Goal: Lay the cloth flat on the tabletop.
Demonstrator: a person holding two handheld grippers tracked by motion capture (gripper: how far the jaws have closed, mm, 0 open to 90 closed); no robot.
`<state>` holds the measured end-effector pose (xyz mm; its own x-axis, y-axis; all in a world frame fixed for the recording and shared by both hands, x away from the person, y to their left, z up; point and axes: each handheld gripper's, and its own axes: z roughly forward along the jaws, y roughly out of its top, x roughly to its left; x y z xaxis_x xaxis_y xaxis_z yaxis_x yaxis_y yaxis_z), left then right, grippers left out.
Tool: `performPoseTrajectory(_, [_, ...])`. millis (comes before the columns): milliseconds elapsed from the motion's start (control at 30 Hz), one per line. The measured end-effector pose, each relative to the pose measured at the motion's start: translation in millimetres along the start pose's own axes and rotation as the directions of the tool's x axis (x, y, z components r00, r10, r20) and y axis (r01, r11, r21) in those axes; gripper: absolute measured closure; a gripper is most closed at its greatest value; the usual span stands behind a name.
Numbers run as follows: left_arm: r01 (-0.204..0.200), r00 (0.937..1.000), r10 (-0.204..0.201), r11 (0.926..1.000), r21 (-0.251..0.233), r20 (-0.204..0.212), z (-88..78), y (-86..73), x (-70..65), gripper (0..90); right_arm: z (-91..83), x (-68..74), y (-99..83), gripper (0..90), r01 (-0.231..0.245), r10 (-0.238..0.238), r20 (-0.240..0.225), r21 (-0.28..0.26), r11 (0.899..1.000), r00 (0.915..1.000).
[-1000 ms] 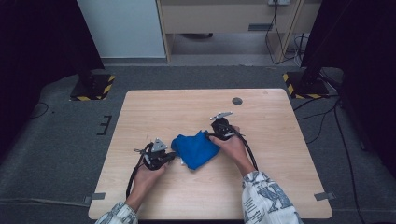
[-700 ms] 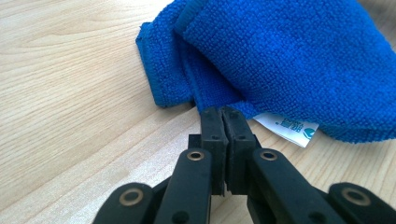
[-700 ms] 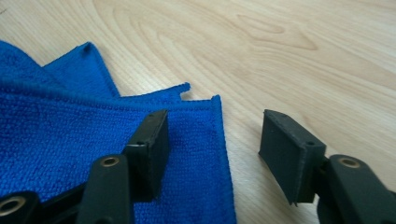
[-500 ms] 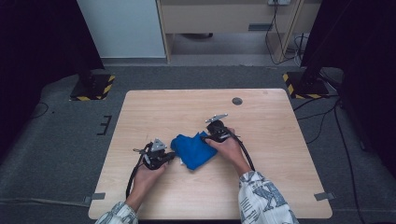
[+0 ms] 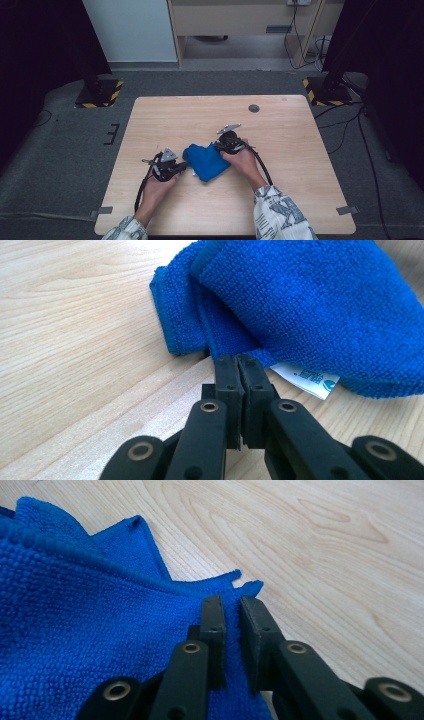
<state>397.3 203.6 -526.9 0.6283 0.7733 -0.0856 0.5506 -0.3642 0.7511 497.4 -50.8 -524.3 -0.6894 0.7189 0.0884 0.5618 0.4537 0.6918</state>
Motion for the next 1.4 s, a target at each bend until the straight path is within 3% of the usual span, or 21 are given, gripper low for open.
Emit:
performPoseTrajectory(100, [0.005, 1.0000, -0.005, 0.9999, -0.011, -0.001, -1.8, 0.5, 2.0, 88.4, -9.9, -3.5, 1.4, 87.5, 0.005, -0.005, 0.007, -0.047, 0.999, 1.0000])
performPoseTrajectory(433, [0.033, 0.9995, -0.033, 0.9970, -0.070, 0.003, -12.7, 6.3, 8.1, 88.4, -42.0, -13.1, 0.6, 88.1, -0.009, 0.009, -0.002, -0.119, 0.993, 1.0000])
performPoseTrajectory(667, [-0.022, 0.9996, 0.021, 0.9954, -0.094, -0.017, -24.2, 24.2, 7.0, 88.4, -77.3, -21.5, -1.3, 88.1, -0.024, 0.025, 0.005, -0.183, 0.983, 0.9997])
performPoseTrajectory(800, [-0.020, 0.9997, 0.019, 0.9957, -0.090, -0.017, -26.2, 27.3, 10.4, 88.4, -92.0, -25.3, 0.0, 88.2, -0.030, 0.032, 0.006, -0.213, 0.977, 0.9995])
performPoseTrajectory(1000, [-0.024, 0.9995, 0.022, 0.9938, -0.108, -0.023, -35.2, 39.7, 18.7, 88.4, -102.3, -29.1, -0.2, 88.2, -0.036, 0.040, 0.014, -0.230, 0.973, 0.9991])
performPoseTrajectory(1100, [-0.018, 0.9998, 0.018, 0.9932, -0.115, -0.006, -38.5, 50.1, 22.0, 88.4, -105.9, -31.5, -1.4, 88.2, -0.039, 0.046, 0.024, -0.235, 0.971, 0.9987])
performPoseTrajectory(1400, [-0.029, 0.9996, 0.028, 0.9929, -0.116, -0.005, -38.3, 57.7, 21.5, 88.4, -114.9, -34.5, -1.8, 88.2, -0.044, 0.055, 0.036, -0.251, 0.967, 0.9979])
